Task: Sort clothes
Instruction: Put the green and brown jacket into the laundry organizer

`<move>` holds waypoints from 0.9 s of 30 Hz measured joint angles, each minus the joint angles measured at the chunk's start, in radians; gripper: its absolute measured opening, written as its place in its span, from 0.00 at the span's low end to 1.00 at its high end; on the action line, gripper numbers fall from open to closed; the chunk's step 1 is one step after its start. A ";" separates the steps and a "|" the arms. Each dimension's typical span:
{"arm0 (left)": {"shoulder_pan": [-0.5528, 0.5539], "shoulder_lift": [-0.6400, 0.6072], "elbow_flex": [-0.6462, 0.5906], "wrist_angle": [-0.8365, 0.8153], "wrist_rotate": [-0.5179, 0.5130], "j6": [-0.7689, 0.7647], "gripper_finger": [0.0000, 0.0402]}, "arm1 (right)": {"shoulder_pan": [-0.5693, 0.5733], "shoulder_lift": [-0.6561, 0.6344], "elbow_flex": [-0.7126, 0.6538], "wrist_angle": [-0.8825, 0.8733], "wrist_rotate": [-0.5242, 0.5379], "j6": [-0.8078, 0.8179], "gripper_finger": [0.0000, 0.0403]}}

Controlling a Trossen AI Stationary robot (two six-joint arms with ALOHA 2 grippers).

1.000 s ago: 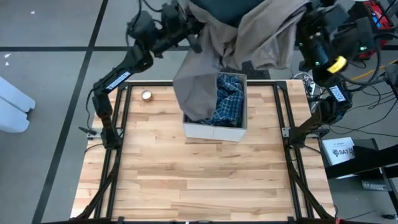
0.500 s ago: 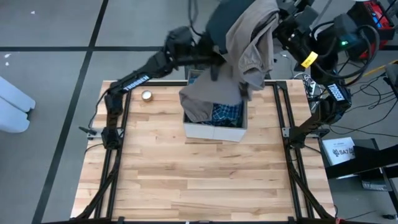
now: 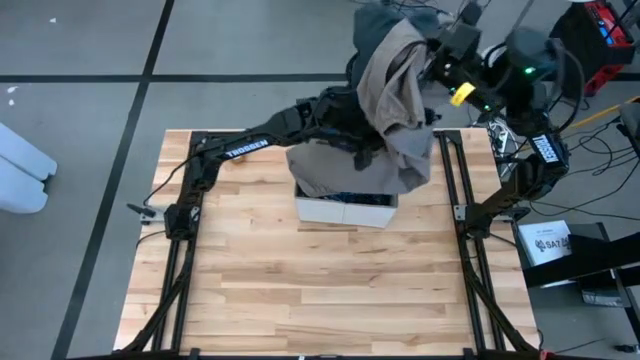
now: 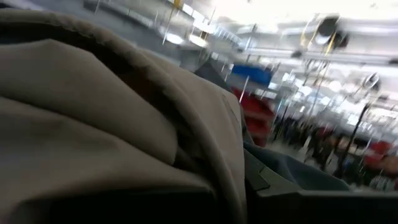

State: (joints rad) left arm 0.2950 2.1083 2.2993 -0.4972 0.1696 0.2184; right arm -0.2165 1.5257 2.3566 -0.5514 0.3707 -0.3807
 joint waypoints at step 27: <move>0.081 -0.574 -0.894 -0.008 0.057 -0.041 0.02 | -0.004 0.124 -0.086 0.053 -0.116 0.141 0.02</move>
State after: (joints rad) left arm 0.3759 1.5342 1.4054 -0.5053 0.2267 0.1773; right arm -0.2200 1.6492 2.2708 -0.4986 0.2547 -0.2392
